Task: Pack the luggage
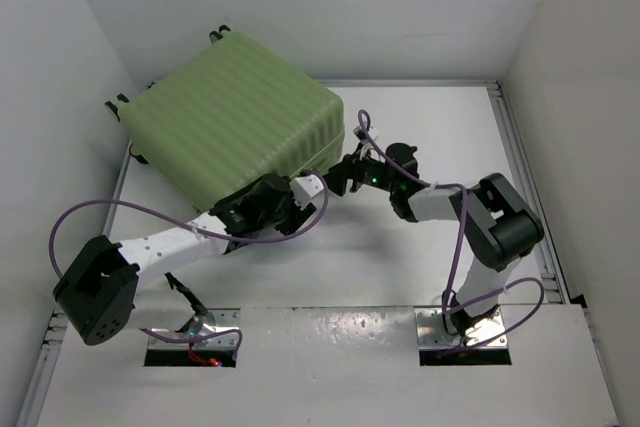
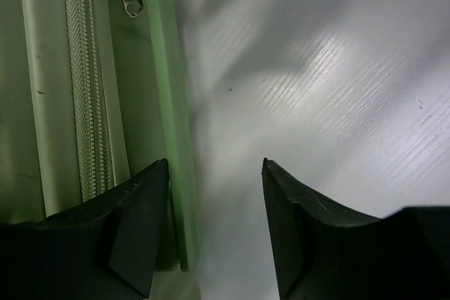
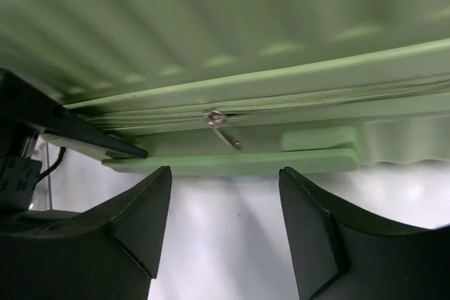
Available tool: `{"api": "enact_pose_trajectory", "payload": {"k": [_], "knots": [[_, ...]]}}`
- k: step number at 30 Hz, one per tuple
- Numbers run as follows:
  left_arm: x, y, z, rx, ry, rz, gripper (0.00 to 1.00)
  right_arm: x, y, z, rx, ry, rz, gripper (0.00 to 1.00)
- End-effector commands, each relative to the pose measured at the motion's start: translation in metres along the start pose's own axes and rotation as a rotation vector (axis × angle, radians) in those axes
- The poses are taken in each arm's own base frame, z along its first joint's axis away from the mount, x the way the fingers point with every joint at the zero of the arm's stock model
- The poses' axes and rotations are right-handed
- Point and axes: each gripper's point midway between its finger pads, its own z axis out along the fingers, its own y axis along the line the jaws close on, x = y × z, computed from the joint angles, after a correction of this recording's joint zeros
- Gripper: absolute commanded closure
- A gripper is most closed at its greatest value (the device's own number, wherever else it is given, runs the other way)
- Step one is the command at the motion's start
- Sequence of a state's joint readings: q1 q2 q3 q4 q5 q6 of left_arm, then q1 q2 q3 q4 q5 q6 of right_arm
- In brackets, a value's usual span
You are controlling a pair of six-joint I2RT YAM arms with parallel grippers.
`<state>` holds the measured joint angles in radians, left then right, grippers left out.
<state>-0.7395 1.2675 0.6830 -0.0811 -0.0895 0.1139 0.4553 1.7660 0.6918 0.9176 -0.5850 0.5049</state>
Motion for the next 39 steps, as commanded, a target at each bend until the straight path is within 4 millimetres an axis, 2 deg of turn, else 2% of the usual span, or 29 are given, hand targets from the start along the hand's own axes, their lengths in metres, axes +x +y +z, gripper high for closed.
{"api": "enact_pose_trajectory", "payload": {"k": [1,3,10,19,28,39], "knots": [[0.04,0.013,0.003,-0.029,0.122,-0.043,0.4,-0.018,0.02,0.01,-0.09,-0.057,-0.075,0.37],[0.042,0.011,0.004,-0.019,0.129,-0.043,0.4,-0.014,0.024,0.014,-0.095,-0.05,-0.08,0.32],[0.038,0.011,0.004,-0.021,0.12,-0.053,0.4,-0.008,0.013,0.029,-0.04,-0.055,-0.096,0.33],[0.04,0.009,0.0,-0.015,0.109,-0.072,0.4,-0.018,0.001,0.046,0.017,-0.103,-0.136,0.34],[0.046,0.007,-0.002,-0.013,0.118,-0.071,0.4,-0.021,0.011,0.057,-0.03,-0.123,-0.161,0.33],[0.046,0.007,-0.004,-0.013,0.118,-0.071,0.4,-0.038,0.024,0.066,-0.067,-0.188,-0.209,0.36]]}}
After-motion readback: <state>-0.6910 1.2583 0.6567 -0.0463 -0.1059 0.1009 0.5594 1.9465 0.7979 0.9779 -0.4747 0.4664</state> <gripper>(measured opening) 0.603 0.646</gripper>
